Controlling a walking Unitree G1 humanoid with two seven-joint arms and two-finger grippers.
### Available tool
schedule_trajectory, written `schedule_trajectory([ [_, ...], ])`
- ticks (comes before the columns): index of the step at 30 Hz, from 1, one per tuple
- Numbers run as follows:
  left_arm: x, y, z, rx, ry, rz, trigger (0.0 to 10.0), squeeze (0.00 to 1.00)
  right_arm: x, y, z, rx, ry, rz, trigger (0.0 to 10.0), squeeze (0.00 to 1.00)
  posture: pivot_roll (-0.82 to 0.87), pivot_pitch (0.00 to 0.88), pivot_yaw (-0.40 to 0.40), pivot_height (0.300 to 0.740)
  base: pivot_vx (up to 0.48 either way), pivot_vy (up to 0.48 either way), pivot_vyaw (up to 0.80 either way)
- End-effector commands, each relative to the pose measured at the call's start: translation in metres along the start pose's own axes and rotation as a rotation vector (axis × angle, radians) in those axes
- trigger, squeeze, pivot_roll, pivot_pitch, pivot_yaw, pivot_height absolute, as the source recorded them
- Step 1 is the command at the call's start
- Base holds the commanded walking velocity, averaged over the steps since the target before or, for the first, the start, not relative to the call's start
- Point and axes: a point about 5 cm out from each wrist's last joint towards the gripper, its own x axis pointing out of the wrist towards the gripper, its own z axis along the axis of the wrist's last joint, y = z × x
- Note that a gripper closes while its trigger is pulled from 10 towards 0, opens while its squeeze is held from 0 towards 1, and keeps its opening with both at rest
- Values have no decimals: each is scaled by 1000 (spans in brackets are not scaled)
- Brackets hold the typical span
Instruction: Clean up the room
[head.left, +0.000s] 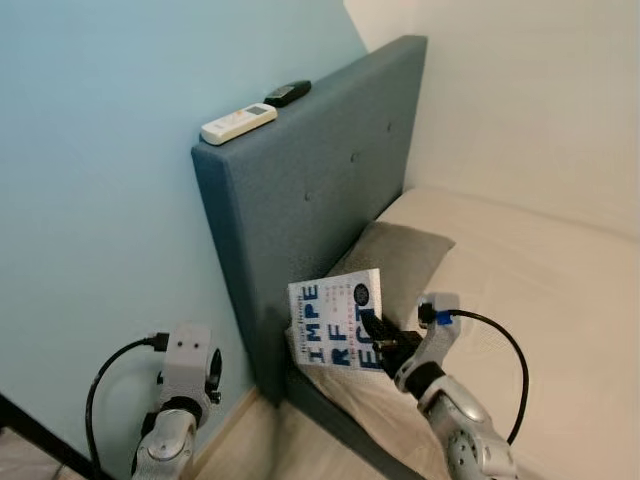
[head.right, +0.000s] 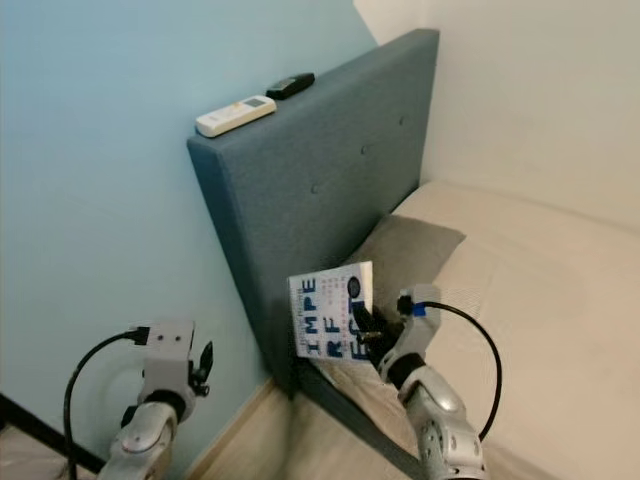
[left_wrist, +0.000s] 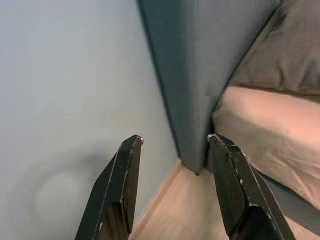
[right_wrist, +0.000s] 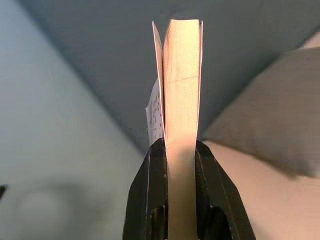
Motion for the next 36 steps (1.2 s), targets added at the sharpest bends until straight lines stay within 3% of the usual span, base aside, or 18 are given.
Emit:
schedule_trajectory([
  [1, -1, -1, -5, -7, 13, -9, 10000, 0, 5, 3, 4, -16, -30, -4, 10000, 0, -16, 100, 11, 710, 0, 0, 0],
  [11, -3, -4, -2, -49, -16, -43, 10000, 0, 0, -13, 0, -38, -13, -106, 10000, 0, -19, 96, 6, 710, 0, 0, 0],
  [36, -9, -13, 2, -85, -53, -132, 10000, 0, -2, -13, -4, -30, -9, -116, 10000, 0, -16, 107, 7, 710, 275, 0, 0],
])
